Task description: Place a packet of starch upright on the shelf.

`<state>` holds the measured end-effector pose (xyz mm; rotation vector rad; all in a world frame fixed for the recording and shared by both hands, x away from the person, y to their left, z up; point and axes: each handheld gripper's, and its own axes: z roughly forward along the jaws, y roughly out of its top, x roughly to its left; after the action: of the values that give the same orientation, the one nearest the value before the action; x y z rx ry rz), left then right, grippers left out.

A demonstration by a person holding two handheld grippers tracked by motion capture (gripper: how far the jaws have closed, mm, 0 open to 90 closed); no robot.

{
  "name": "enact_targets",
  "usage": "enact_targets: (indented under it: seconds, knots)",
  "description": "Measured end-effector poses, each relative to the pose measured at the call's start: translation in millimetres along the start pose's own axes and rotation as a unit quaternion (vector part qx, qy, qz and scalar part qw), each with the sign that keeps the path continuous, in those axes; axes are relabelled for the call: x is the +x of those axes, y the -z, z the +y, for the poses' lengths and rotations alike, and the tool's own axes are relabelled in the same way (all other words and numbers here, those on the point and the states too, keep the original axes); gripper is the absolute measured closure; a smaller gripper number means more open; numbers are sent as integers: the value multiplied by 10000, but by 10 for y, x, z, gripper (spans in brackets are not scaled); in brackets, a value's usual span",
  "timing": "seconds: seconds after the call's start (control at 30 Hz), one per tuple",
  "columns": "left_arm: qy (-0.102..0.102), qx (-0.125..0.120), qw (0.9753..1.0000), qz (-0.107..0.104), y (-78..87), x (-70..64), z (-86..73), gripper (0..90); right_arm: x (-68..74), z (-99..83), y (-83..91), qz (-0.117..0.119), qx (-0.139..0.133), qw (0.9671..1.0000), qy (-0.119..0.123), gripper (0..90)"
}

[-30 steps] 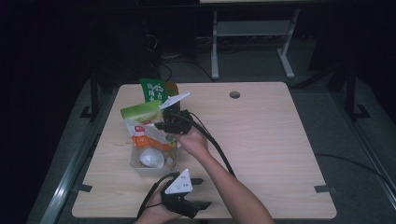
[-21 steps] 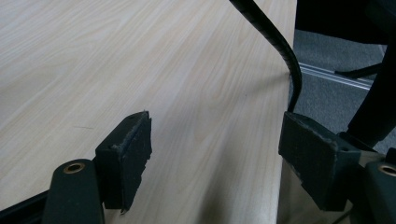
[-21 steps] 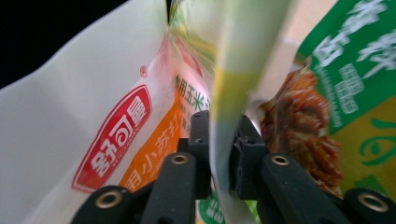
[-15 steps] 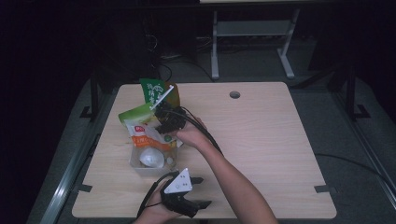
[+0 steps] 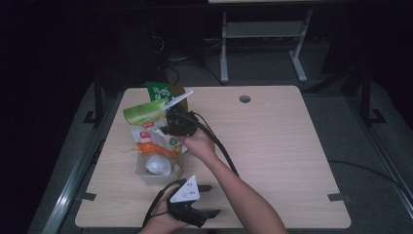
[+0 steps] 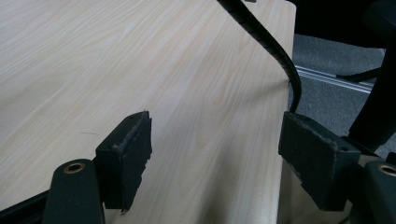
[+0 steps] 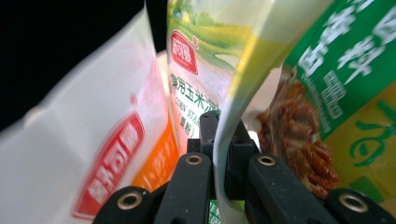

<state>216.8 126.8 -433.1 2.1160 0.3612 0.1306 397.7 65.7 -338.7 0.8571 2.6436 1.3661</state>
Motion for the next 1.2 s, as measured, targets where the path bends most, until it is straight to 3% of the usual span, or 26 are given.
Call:
enact_targets:
  seconds: [0.13, 0.17, 0.3, 0.47, 0.6, 0.73, 0.8, 0.97, 1.03, 1.1, 1.2]
  knots:
    - [53, -47, 10000, -4, 7, -22, 4, 251, -33, -24, 38, 16, -404, 9987, -307, 887]
    - [-18, -43, 10000, 7, 8, -16, 5, 251, -40, -44, 29, 19, -483, 9980, -408, 887]
    - [-40, -8, 10000, -21, 1, -28, -5, 252, -89, -169, -35, 74, -671, 9957, -639, 887]
    - [-59, 7, 10000, -42, -5, -45, -5, 252, -92, -233, -85, 75, -678, 9958, -608, 887]
    - [-82, 9, 10000, -47, 0, -53, -4, 252, -71, -239, -128, 12, -538, 9974, -471, 879]
    - [-90, -5, 9999, -55, 6, -60, -3, 252, -85, -242, -137, 18, -235, 9992, -325, 794]
    - [-107, 6, 9999, -54, 2, -62, -3, 252, -88, -248, -91, -107, -127, 9998, -93, 738]
    - [-111, 24, 9999, -65, -11, -74, -3, 252, -136, -313, 23, -79, 228, 9996, 123, 663]
    - [-105, 31, 9999, -68, -16, -76, -1, 252, -185, -396, 34, -191, 491, 9982, 279, 663]
    - [-109, 39, 9999, -69, -22, -76, -1, 252, -233, -485, 30, -139, 659, 9973, 287, 688]
    - [-98, 36, 9999, -60, -28, -71, 1, 252, -247, -544, 30, -124, 645, 9971, 385, 754]
